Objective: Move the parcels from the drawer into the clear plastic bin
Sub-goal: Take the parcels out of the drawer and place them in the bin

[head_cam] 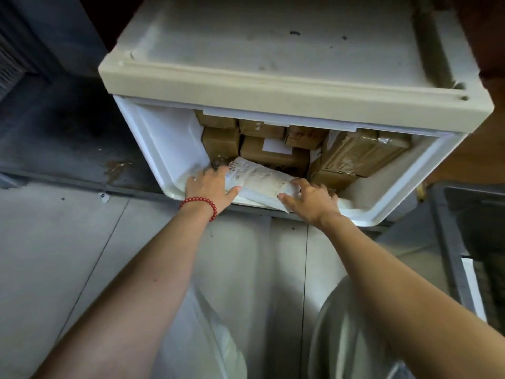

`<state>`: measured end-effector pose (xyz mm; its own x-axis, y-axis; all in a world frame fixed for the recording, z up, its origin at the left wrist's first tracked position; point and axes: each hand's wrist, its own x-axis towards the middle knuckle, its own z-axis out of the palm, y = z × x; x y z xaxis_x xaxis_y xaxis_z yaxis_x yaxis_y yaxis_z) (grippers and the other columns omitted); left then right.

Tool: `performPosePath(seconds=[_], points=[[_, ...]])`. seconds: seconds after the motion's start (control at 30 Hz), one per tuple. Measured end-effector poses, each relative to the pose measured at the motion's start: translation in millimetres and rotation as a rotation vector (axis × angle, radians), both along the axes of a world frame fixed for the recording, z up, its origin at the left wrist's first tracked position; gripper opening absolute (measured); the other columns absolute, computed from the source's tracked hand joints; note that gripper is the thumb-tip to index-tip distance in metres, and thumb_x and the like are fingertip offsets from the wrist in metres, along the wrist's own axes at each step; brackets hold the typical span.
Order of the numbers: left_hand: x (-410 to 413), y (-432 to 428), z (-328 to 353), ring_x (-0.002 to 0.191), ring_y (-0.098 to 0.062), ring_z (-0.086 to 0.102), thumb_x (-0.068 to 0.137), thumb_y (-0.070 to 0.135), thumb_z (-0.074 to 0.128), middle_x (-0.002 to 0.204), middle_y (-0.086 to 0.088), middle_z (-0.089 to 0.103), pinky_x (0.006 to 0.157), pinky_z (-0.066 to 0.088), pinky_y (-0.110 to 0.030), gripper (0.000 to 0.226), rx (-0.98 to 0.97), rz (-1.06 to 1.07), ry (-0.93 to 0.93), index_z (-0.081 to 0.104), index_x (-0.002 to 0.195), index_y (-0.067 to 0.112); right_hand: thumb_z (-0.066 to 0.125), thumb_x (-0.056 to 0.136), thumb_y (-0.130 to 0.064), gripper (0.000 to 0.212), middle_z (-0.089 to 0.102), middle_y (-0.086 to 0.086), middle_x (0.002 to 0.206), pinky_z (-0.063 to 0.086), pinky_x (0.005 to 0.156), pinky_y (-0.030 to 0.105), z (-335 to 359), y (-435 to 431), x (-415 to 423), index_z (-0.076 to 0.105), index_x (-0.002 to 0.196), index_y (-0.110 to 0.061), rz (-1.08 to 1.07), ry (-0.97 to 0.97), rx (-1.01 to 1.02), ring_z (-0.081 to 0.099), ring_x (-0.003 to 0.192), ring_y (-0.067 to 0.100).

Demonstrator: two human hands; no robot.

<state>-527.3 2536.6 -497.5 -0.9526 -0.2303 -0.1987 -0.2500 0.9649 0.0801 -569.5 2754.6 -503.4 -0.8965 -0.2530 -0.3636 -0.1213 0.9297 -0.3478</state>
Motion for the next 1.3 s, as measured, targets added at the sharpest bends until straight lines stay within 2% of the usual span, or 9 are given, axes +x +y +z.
performPosePath(seconds=[0.27, 0.5, 0.63, 0.83, 0.93, 1.07, 1.17, 1.23, 1.3], points=[[16, 6, 20, 0.121, -0.03, 0.046, 0.095, 0.048, 0.043, 0.136, -0.01, 0.044, 0.093, 0.041, -0.043, 0.053, 0.081, 0.08, 0.07, 0.034, 0.142, 0.023, 0.051, 0.092, -0.053, 0.063, 0.045, 0.014, 0.142, 0.029, 0.108, 0.044, 18, 7, 11, 0.034, 0.144, -0.022, -0.011, 0.049, -0.129, 0.035, 0.132, 0.033], [51, 13, 51, 0.118, -0.028, 0.046, 0.096, 0.044, 0.046, 0.134, -0.008, 0.042, 0.084, 0.046, -0.041, 0.053, 0.151, 0.083, 0.14, 0.033, 0.143, 0.025, 0.058, 0.087, -0.055, 0.074, 0.035, 0.009, 0.148, 0.041, 0.103, 0.041, 43, 24, 41, 0.029, 0.147, -0.022, 0.02, -0.01, -0.248, 0.041, 0.131, 0.029], [79, 16, 71, 0.116, -0.027, 0.047, 0.092, 0.045, 0.053, 0.134, -0.008, 0.042, 0.081, 0.047, -0.039, 0.057, 0.203, 0.101, 0.2, 0.034, 0.142, 0.025, 0.069, 0.078, -0.056, 0.09, 0.032, 0.005, 0.149, 0.039, 0.105, 0.04, 65, 31, 64, 0.024, 0.149, -0.024, 0.041, 0.061, -0.321, 0.038, 0.133, 0.024], [123, 29, 101, 0.121, -0.025, 0.043, 0.073, 0.041, 0.078, 0.134, -0.005, 0.039, 0.083, 0.047, -0.041, 0.085, 0.212, 0.064, 0.236, 0.031, 0.143, 0.031, 0.082, 0.07, -0.045, 0.106, 0.022, 0.0, 0.154, 0.034, 0.107, 0.033, 91, 50, 104, 0.018, 0.151, -0.022, 0.089, 0.17, -0.456, 0.035, 0.135, 0.018], [146, 35, 110, 0.12, -0.025, 0.044, 0.074, 0.037, 0.078, 0.133, -0.003, 0.04, 0.083, 0.047, -0.041, 0.081, 0.198, 0.055, 0.296, 0.033, 0.141, 0.033, 0.085, 0.067, -0.041, 0.111, 0.02, -0.001, 0.154, 0.033, 0.108, 0.033, 100, 61, 122, 0.016, 0.152, -0.021, 0.114, 0.22, -0.478, 0.031, 0.137, 0.017], [166, 41, 119, 0.111, -0.022, 0.052, 0.081, 0.039, 0.071, 0.128, -0.001, 0.045, 0.081, 0.05, -0.039, 0.066, 0.258, 0.068, 0.402, 0.038, 0.138, 0.031, 0.083, 0.071, -0.035, 0.102, 0.024, -0.001, 0.153, 0.037, 0.107, 0.036, 110, 71, 135, 0.021, 0.15, -0.022, 0.138, 0.29, -0.475, 0.037, 0.133, 0.018], [176, 45, 124, 0.098, -0.018, 0.057, 0.085, 0.037, 0.067, 0.119, 0.003, 0.053, 0.071, 0.049, -0.031, 0.047, 0.266, 0.043, 0.502, 0.048, 0.127, 0.032, 0.078, 0.078, -0.031, 0.081, 0.036, 0.001, 0.146, 0.042, 0.105, 0.036, 116, 78, 139, 0.034, 0.145, -0.022, 0.114, 0.346, -0.522, 0.045, 0.127, 0.018], [180, 45, 125, 0.09, -0.016, 0.058, 0.086, 0.034, 0.065, 0.112, 0.006, 0.057, 0.064, 0.044, -0.026, 0.032, 0.272, 0.043, 0.543, 0.055, 0.116, 0.034, 0.074, 0.082, -0.028, 0.062, 0.047, 0.001, 0.136, 0.046, 0.096, 0.029, 118, 82, 139, 0.045, 0.137, -0.023, 0.078, 0.352, -0.582, 0.055, 0.112, 0.016], [182, 44, 124, 0.086, -0.016, 0.058, 0.087, 0.035, 0.064, 0.105, 0.007, 0.058, 0.061, 0.042, -0.025, 0.019, 0.297, 0.064, 0.559, 0.059, 0.105, 0.034, 0.068, 0.087, -0.036, 0.04, 0.055, -0.003, 0.12, 0.044, 0.08, 0.015, 118, 82, 140, 0.055, 0.124, -0.028, 0.024, 0.313, -0.635, 0.058, 0.094, 0.006]])
